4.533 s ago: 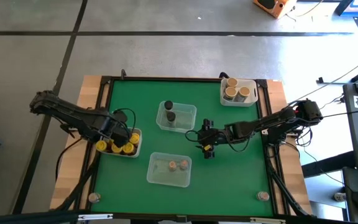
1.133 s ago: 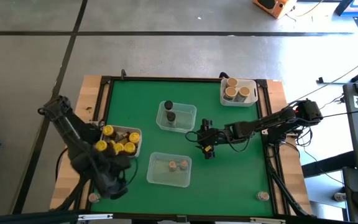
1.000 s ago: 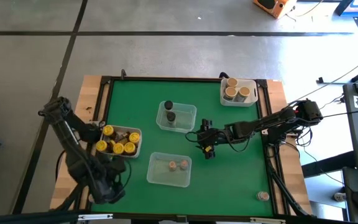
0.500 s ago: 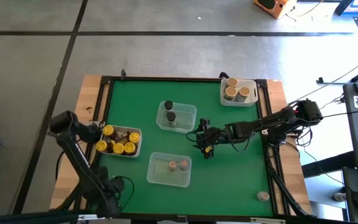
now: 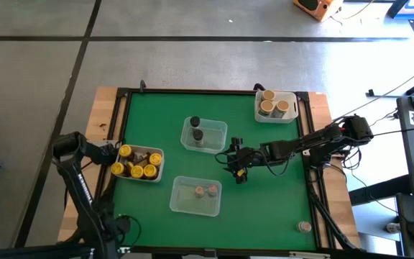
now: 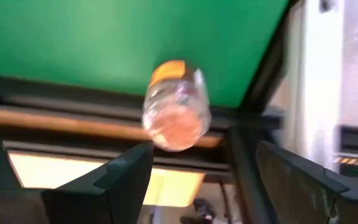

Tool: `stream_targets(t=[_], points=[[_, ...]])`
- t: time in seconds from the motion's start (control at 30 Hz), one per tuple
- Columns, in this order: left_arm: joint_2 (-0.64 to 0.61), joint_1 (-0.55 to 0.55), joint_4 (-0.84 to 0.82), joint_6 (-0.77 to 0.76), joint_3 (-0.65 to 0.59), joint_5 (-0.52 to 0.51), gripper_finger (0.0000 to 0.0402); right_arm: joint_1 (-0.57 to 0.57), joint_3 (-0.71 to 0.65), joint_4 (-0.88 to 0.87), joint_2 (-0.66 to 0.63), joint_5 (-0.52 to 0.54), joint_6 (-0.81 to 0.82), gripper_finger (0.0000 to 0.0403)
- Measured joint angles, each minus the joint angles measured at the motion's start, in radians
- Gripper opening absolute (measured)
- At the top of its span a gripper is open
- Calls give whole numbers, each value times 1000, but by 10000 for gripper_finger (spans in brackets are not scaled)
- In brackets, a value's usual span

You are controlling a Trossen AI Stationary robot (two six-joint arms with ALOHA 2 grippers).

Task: Sort spices by type
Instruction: Put the brown spice bottle into the bottom transparent bin

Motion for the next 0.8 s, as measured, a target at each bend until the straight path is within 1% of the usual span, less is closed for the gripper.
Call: stream_targets(t=[0.13, 0.3, 0.43, 0.53, 0.63, 0.8], points=[[1, -23, 11, -10, -34, -2, 280, 0, 0, -32, 0, -2, 1, 298], [1, -23, 28, -16, -75, -9, 280, 0, 0, -37, 0, -16, 6, 298], [1, -35, 87, 6, -104, -13, 280, 0, 0, -35, 0, -16, 7, 298], [1, -39, 108, -7, -130, -22, 278, 0, 0, -33, 0, -16, 8, 298], [0, -40, 139, -18, -151, -38, 261, 0, 0, -27, 0, -16, 8, 298], [0, -41, 140, -3, -155, -20, 213, 0, 0, -24, 0, -16, 8, 298]])
